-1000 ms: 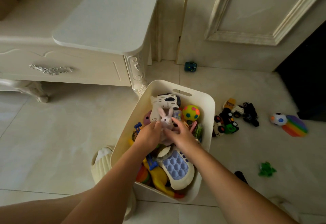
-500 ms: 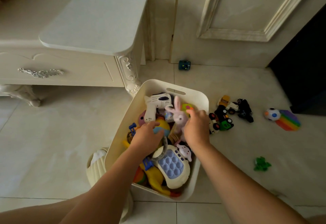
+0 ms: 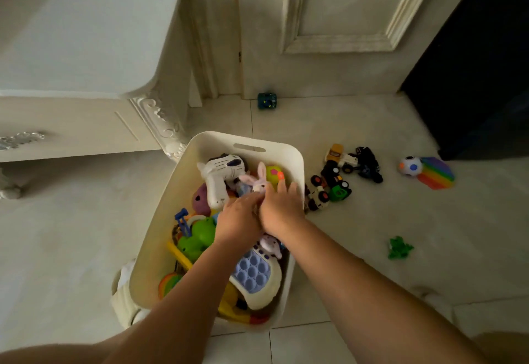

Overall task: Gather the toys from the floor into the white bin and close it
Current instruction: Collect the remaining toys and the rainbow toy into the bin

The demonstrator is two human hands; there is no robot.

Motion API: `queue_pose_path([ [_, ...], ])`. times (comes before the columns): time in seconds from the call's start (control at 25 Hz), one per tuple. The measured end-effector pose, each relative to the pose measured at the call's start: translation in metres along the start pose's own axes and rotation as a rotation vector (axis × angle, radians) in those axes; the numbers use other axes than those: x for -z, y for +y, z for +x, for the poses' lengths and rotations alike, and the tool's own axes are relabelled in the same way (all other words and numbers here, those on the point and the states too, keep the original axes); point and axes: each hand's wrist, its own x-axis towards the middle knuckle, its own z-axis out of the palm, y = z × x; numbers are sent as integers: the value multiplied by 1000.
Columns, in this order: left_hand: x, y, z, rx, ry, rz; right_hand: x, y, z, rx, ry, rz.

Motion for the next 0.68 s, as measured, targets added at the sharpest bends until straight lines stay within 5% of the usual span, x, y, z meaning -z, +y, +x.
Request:
queue_pose_path([
  [0.16, 8, 53, 24, -2, 311, -168, 39, 32, -7, 202, 551, 448],
  [0.24, 5, 86, 36, -73, 312, -286, 45, 81, 9, 80, 625, 497],
  [0.4, -26, 139, 61, -258, 83, -377, 14, 182, 49, -215, 304, 387],
  [0.52, -60, 154, 91, -29, -175, -464, -9, 202, 66, -277, 79, 329],
  [0.68, -90, 138, 115, 326, -187, -541, -27, 195, 95, -184, -12, 121],
])
